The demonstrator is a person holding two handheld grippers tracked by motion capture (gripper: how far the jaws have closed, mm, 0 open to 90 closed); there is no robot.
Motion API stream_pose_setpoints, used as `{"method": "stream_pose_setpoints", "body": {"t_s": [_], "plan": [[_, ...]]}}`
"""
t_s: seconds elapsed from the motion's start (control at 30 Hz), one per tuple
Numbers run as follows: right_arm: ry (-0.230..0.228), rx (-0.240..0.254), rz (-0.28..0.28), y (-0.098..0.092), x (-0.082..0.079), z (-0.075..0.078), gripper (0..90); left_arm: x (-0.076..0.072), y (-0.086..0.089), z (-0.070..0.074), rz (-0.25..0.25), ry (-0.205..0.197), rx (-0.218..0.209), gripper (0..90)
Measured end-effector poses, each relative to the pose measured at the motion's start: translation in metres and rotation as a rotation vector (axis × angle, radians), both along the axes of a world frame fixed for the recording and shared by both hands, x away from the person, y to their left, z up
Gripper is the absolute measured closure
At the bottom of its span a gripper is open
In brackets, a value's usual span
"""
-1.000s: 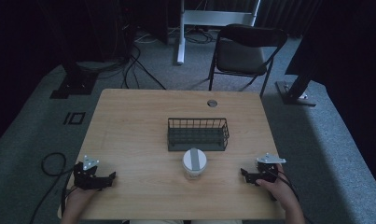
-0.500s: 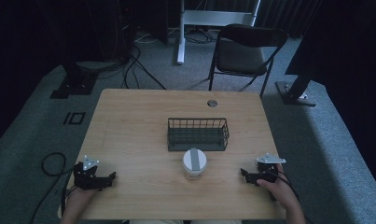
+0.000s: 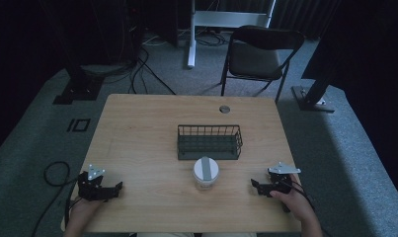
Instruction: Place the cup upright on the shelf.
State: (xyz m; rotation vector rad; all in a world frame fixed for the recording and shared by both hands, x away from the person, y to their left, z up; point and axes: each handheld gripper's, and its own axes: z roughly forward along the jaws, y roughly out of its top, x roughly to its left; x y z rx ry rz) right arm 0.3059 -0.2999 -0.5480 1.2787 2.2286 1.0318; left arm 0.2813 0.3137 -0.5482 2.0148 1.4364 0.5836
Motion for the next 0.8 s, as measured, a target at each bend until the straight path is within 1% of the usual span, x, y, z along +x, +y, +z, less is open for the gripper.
{"method": "stream_pose_setpoints", "body": {"t_s": [0.03,0.07,0.17,0.23,0.3,0.47,0.5,0.57,0.6,0.8], "plan": [[-0.001,0.005,0.002,0.001,0.0,0.001,11.3,0.0,0.0,0.0,0.0,0.0,0.0,0.2],[-0.011,0.008,0.017,0.003,-0.001,0.003,11.3,0.0,0.0,0.0,0.0,-0.001,0.0,0.2],[-0.016,0.018,0.025,0.006,-0.002,0.006,11.3,0.0,0.0,0.0,0.0,-0.001,0.0,0.2],[-0.022,0.017,0.034,0.007,-0.002,0.007,11.3,0.0,0.0,0.0,0.0,-0.001,0.0,0.2],[-0.033,0.025,0.059,0.013,-0.004,0.01,11.3,0.0,0.0,0.0,0.0,-0.001,0.0,0.2],[-0.035,0.036,0.079,0.018,-0.005,0.011,11.3,0.0,0.0,0.0,0.0,-0.001,-0.001,0.2],[-0.038,0.04,0.097,0.021,-0.005,0.01,11.3,0.0,0.0,0.0,0.0,-0.001,0.0,0.2],[-0.04,0.04,0.101,0.022,-0.006,0.011,11.3,0.0,0.0,0.0,0.0,-0.001,-0.001,0.2],[-0.043,0.043,0.121,0.026,-0.006,0.011,11.3,0.0,0.0,0.0,0.0,-0.001,-0.001,0.2],[-0.044,0.062,0.158,0.036,-0.008,0.012,11.3,0.0,0.0,0.0,0.0,-0.001,-0.001,0.2]]}}
